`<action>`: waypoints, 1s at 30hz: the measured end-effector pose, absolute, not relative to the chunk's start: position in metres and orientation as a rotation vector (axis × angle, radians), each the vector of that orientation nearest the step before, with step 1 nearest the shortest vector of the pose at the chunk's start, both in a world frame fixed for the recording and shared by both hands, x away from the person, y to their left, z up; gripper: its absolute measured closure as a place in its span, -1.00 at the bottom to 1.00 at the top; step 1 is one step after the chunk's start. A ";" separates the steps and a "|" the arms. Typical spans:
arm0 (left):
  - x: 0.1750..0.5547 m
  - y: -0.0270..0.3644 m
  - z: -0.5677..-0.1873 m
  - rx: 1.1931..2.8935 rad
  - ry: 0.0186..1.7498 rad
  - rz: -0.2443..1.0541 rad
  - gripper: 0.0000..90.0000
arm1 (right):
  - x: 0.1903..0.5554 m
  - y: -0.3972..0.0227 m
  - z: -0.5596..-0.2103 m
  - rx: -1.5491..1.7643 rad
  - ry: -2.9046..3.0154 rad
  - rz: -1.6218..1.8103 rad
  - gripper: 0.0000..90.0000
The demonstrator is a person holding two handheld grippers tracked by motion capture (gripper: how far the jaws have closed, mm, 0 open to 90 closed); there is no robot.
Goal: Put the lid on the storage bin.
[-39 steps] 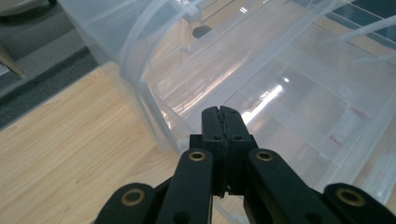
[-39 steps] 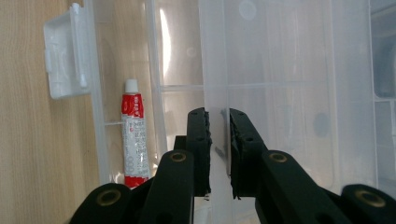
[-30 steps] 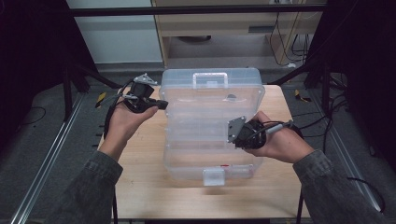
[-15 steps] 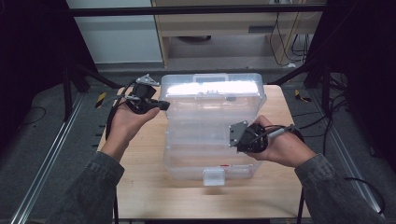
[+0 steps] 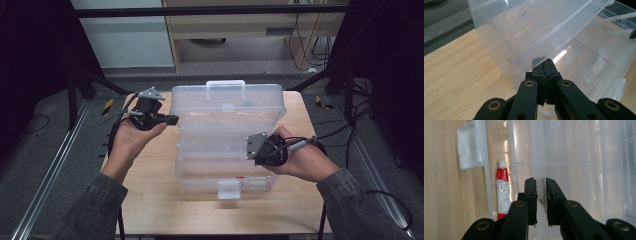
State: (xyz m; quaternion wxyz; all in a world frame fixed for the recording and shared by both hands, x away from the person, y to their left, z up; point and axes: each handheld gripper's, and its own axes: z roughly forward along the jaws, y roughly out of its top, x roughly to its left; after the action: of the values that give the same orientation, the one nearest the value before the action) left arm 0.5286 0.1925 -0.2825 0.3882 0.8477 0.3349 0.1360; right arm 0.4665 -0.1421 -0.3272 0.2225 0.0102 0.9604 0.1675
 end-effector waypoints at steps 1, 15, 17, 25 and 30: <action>0.527 0.194 -0.283 2.153 0.850 0.344 0.98 | 0.466 -0.142 -0.328 0.029 2.656 0.463 0.79; 0.515 0.199 -0.292 2.135 0.834 0.319 0.98 | 0.453 -0.152 -0.335 0.089 2.600 0.540 0.22; 0.513 0.199 -0.294 2.134 0.831 0.317 0.98 | 0.450 -0.155 -0.335 0.118 2.579 0.558 0.10; 0.507 0.198 -0.301 2.139 0.811 0.310 0.97 | 0.438 -0.176 -0.337 0.309 2.488 0.658 -0.41; 0.503 0.199 -0.305 2.154 0.812 0.306 0.97 | 0.433 -0.191 -0.338 0.404 2.449 0.693 -0.53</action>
State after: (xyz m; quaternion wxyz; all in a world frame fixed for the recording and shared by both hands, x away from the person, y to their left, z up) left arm 0.5027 0.1986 -0.3051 0.3983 0.8508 0.3209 0.1207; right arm 0.4328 -0.1911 -0.3375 0.2784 0.1506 0.9127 0.2583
